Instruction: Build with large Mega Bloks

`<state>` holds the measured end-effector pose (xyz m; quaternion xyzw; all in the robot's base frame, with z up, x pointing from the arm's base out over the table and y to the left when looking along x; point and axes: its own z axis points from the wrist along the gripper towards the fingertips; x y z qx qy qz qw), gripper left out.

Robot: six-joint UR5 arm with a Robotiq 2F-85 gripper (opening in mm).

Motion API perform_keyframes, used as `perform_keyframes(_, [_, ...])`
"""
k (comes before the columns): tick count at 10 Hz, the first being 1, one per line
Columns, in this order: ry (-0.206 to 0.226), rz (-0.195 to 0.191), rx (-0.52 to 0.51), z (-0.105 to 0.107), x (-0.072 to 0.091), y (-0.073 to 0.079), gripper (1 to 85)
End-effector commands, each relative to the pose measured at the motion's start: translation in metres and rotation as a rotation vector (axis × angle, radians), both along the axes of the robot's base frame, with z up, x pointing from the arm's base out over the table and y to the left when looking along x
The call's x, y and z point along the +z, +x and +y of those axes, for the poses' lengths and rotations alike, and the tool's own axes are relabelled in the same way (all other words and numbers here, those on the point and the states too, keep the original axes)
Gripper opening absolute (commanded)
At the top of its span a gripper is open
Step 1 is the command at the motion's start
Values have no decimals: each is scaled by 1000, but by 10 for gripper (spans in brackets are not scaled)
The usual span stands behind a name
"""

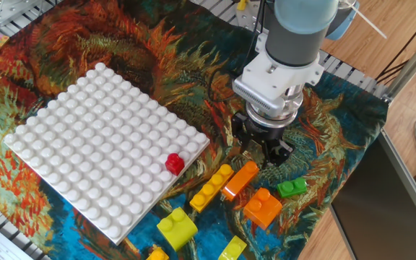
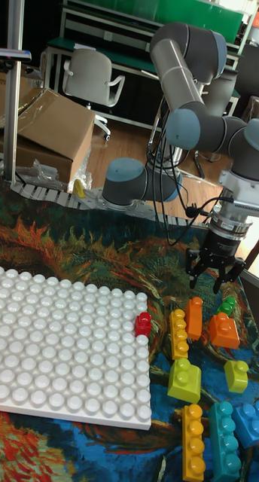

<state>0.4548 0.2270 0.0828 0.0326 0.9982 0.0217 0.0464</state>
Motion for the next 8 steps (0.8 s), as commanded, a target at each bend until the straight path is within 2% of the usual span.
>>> perform_keyframes(1, [-1,33,-20,-1,-1,-6,550])
perform_keyframes(2, [3,37,-38,-1,-13,5,550])
perform_keyframes(3, [31,39,-62,6,-29,16,550])
perform_keyframes(4, [22,32,-61,6,-39,24,550])
perform_keyframes(5, [6,33,-55,3,-44,25,540])
perform_keyframes(7, [22,33,-41,3,-36,17,530])
perform_keyframes(8, [17,26,-31,2,-36,18,530])
